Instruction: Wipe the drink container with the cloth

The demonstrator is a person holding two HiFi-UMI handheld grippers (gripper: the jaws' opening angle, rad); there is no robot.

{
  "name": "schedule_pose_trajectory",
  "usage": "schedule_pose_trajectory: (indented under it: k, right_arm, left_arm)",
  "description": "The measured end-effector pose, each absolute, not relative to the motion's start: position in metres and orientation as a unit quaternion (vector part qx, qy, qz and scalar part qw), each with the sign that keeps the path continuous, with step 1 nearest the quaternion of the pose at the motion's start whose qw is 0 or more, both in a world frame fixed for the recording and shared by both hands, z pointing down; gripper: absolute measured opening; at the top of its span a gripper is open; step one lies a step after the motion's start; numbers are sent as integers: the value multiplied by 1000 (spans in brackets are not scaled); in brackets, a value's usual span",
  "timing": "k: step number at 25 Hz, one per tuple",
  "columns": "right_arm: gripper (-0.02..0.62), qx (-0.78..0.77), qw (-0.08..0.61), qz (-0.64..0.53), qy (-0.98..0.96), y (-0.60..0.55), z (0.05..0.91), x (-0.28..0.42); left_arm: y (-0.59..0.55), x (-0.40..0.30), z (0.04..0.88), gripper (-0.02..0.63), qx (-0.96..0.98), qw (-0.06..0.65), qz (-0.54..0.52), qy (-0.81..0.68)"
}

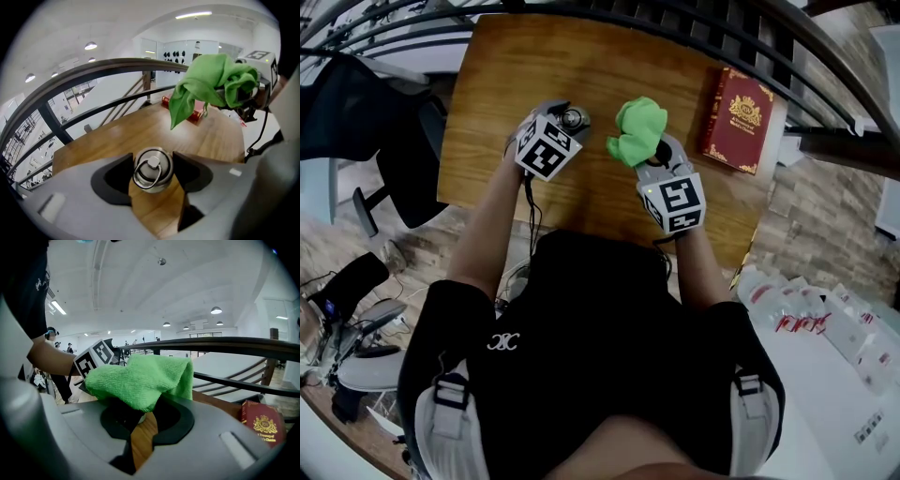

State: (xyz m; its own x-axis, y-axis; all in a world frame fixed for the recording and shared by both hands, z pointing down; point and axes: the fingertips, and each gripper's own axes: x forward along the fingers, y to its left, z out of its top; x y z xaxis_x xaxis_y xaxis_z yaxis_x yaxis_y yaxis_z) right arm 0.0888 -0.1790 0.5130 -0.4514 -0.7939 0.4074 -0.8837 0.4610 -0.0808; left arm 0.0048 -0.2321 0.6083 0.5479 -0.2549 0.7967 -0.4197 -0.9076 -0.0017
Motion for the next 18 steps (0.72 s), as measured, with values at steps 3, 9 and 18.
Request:
schedule_pose_trajectory:
  k: [3, 9, 18]
  right_arm:
    - [54, 492, 162, 141, -844, -178, 515, 85]
    - [54, 473, 169, 139, -854, -174, 515, 68]
    - [54, 427, 200, 135, -872, -171, 528, 37]
  left_arm:
    - [-228, 4, 609, 315, 879, 86, 425, -197]
    - [-218, -11, 605, 314, 887, 66, 411, -202]
    - [-201, -33, 613, 314, 892, 58, 390, -219]
